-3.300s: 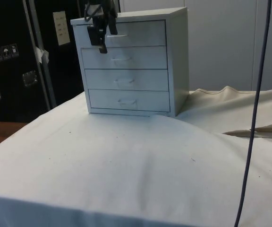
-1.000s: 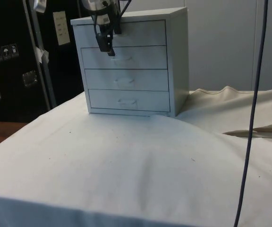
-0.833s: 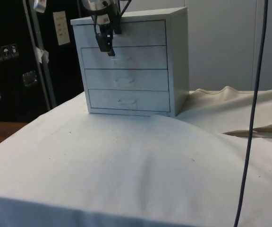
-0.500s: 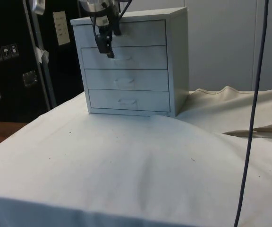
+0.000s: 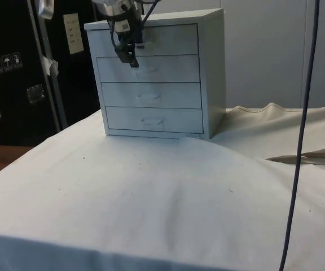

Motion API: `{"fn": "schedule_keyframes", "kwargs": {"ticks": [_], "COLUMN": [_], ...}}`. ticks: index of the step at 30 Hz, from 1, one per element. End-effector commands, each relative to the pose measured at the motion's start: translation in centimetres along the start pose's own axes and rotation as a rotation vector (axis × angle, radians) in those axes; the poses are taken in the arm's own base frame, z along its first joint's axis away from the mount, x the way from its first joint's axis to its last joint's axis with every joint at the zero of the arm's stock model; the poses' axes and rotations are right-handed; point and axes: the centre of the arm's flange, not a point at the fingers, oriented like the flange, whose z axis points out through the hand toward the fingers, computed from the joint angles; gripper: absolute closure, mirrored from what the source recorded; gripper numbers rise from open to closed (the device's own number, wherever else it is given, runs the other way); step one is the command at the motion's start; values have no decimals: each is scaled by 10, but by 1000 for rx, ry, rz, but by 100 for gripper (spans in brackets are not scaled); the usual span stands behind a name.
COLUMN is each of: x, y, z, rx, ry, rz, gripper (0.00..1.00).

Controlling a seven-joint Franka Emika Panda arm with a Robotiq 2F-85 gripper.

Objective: Open the drawer, then close it.

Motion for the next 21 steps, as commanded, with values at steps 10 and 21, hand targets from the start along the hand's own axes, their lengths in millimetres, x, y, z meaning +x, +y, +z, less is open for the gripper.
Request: {"fn": "schedule_keyframes", "kwargs": {"ticks": [10, 21], "x": [1, 0], "y": [6, -1], "z": [-2, -5], "rx": [-19, -15], "ry": [-4, -1], "rz": [1, 0], "gripper": [81, 100]}}
